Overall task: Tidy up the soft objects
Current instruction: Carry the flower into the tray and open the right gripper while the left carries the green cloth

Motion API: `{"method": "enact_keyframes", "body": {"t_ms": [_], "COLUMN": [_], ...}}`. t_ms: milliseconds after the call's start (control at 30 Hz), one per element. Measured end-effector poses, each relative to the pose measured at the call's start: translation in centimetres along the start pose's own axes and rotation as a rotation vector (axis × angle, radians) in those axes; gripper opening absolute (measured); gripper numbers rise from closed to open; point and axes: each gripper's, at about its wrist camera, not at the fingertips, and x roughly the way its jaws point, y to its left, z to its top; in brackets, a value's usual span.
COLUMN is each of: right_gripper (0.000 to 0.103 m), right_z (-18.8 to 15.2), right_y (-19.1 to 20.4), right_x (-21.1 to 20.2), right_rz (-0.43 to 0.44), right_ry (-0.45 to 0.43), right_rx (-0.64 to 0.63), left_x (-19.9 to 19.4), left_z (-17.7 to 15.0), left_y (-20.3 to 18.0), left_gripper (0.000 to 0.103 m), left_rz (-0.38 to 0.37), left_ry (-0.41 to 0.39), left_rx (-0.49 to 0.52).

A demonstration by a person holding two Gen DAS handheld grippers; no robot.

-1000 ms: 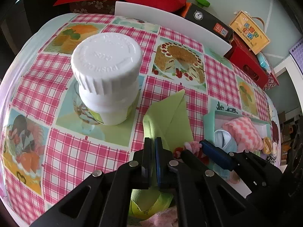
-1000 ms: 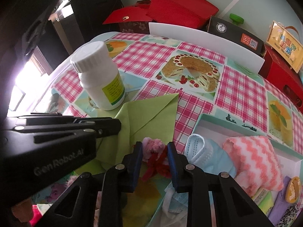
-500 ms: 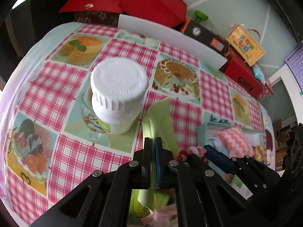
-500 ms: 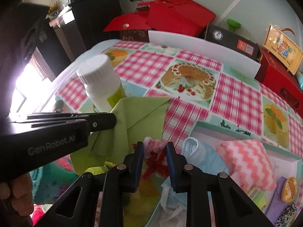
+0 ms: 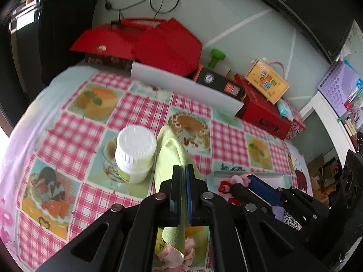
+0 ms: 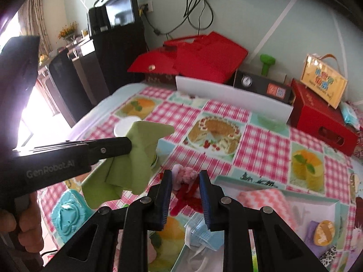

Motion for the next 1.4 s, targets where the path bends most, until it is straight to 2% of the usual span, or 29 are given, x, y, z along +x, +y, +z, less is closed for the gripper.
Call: {"method": "enact_keyframes", "body": {"t_ms": [333,633,900,1133,1400], "right_gripper": [0.026,0.026,0.026,0.026,0.026], "right_z": [0.2,-1.6,-4.5,-7.1,-8.9], "right_y": [-2.3,-7.0,-12.4,-15.5,-17.9], "right_x": [-3.9,-9.0,-13.2,-15.5,-15.9], "right_rz": [-0.056,-0.178,-0.293,-0.375,-0.413], "right_ry": [-0.079,-0.144,-0.176,-0.174,-0.147], "right_rx": [0.052,0.173,0.316,0.407,0.476], "left_x": [-3.4,-4.6,-3.4,-1.2,0.8], "left_z": [0.2,-0.3,-1.5,-3.0,-4.1], "left_y": [-2.0,-5.6,-9.6,-12.6,-14.2], "left_gripper": [0.003,0.003,0.003,0.003,0.003], "left_rz": [-0.025,-0.075,-0.114,-0.154,-0.129], "left_ry": [-0.100,-0.130,-0.095,-0.033,0.003], "left_rx": [0.061,0.152,0.263,0.343,0.390]}}
